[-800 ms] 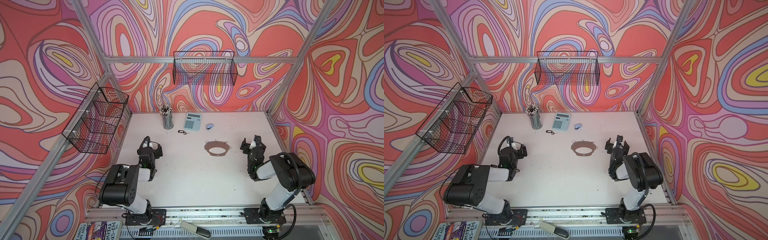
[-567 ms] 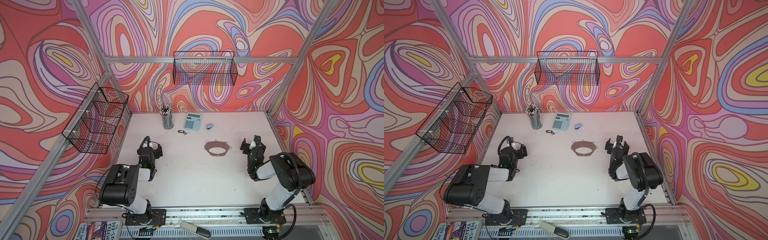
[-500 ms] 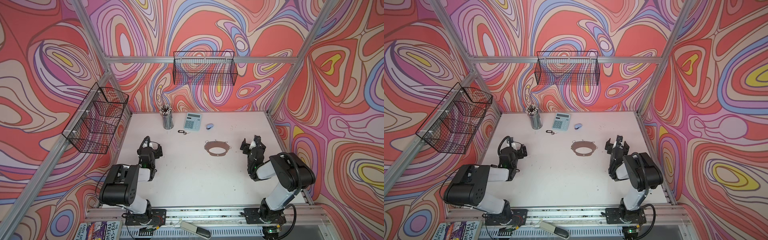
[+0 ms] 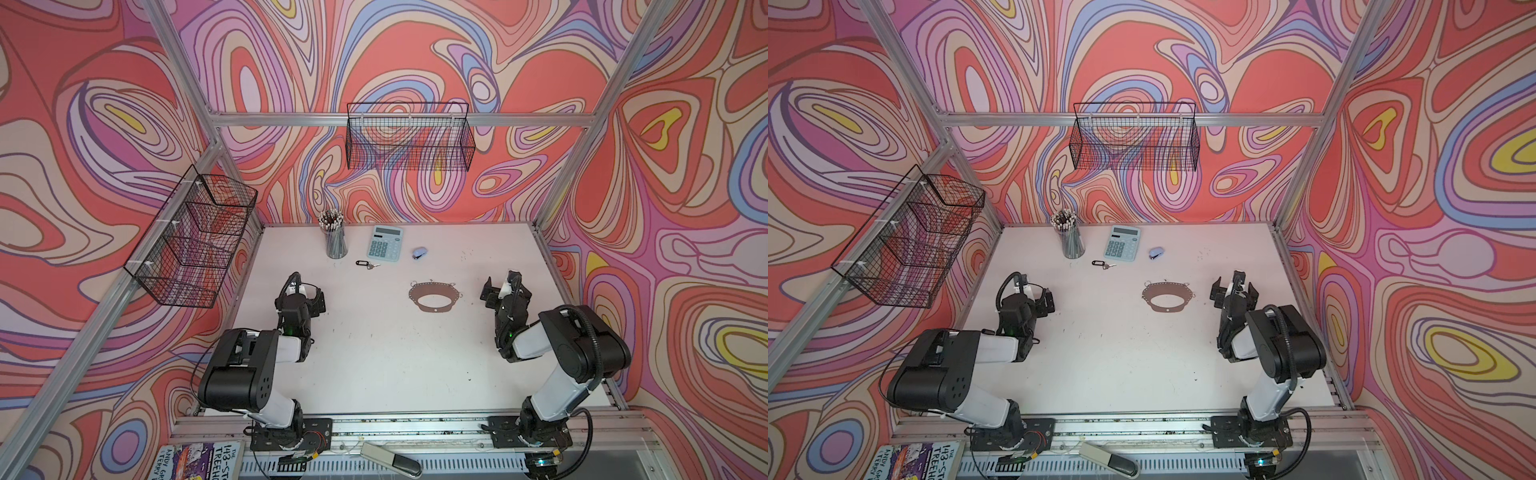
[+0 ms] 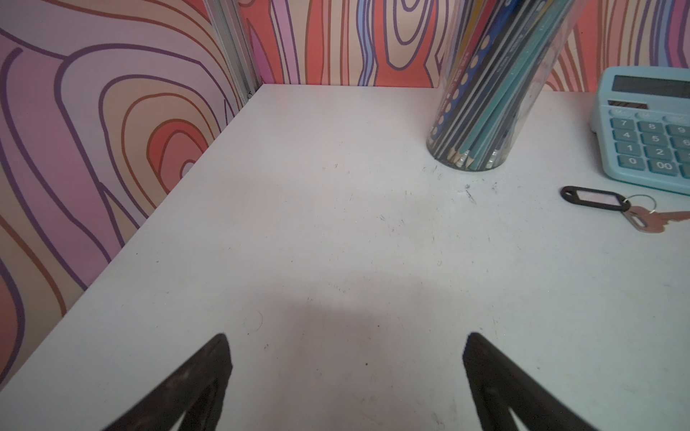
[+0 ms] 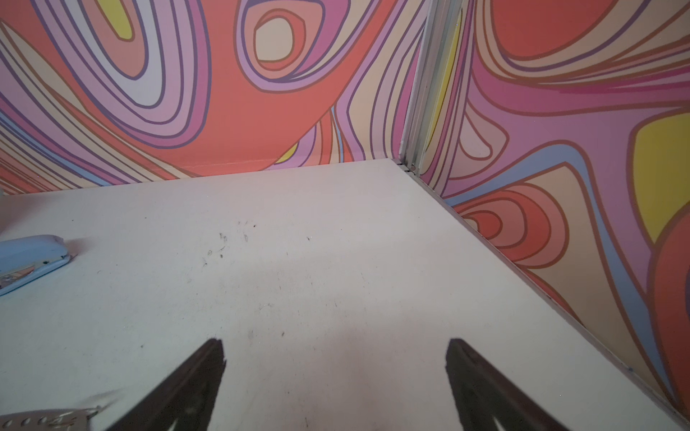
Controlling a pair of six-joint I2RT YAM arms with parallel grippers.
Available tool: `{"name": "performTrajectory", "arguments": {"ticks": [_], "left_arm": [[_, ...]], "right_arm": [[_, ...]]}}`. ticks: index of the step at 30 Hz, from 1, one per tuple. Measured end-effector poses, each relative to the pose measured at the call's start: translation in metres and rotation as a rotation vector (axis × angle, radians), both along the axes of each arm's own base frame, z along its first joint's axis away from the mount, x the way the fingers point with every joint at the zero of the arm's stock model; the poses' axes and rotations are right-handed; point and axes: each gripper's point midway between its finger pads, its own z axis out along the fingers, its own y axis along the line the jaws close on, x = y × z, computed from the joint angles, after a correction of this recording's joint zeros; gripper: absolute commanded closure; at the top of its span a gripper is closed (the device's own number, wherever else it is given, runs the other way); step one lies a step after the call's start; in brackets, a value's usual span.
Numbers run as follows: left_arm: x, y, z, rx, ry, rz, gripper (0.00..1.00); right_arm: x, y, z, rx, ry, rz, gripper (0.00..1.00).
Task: Attach keys to a key ring
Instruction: Move the keyring to the center of the table.
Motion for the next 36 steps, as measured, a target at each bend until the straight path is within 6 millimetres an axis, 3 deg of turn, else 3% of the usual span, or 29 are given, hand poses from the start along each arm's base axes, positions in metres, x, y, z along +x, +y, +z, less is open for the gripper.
{"name": "performTrajectory", "arguments": {"ticks": [12, 14, 16, 19, 23, 25, 28, 30, 33, 36], "left_arm": [[-0.001, 0.0, 0.001, 0.001, 0.01, 0.0, 0.0], [0.0, 0.002, 0.011, 0.004, 0.033, 0.013, 0.0], [0.007, 0.008, 0.042, -0.01, 0.006, 0.057, 0.0], [0.016, 0.018, 0.116, -0.106, -0.092, 0.163, 0.0], [0.007, 0.019, 0.205, -0.289, -0.185, 0.225, 0.0], [-0.002, 0.015, 0.224, -0.368, -0.192, 0.22, 0.0], [-0.017, 0.003, 0.215, -0.474, -0.134, 0.195, 0.0], [-0.024, -0.008, 0.196, -0.536, -0.069, 0.172, 0.0], [-0.031, -0.027, 0.162, -0.61, 0.044, 0.126, 0.0], [-0.036, -0.054, 0.142, -0.629, 0.138, 0.059, 0.0]], "right_arm": [[-0.002, -0.002, 0.002, 0.002, -0.008, -0.004, 0.02], [-0.01, -0.003, 0.007, 0.007, -0.031, -0.005, 0.02], [-0.023, -0.004, 0.013, 0.007, -0.064, -0.011, 0.02], [-0.04, -0.005, 0.024, 0.005, -0.103, -0.037, 0.02], [-0.043, -0.009, 0.078, 0.075, -0.216, -0.086, 0.02], [-0.036, -0.012, 0.114, 0.151, -0.265, -0.115, 0.02], [-0.019, -0.013, 0.167, 0.276, -0.288, -0.156, 0.02], [-0.009, -0.009, 0.185, 0.315, -0.26, -0.148, 0.02], [-0.001, 0.006, 0.182, 0.347, -0.176, -0.075, 0.02], [0.002, 0.025, 0.153, 0.369, -0.045, 0.017, 0.02]]}}
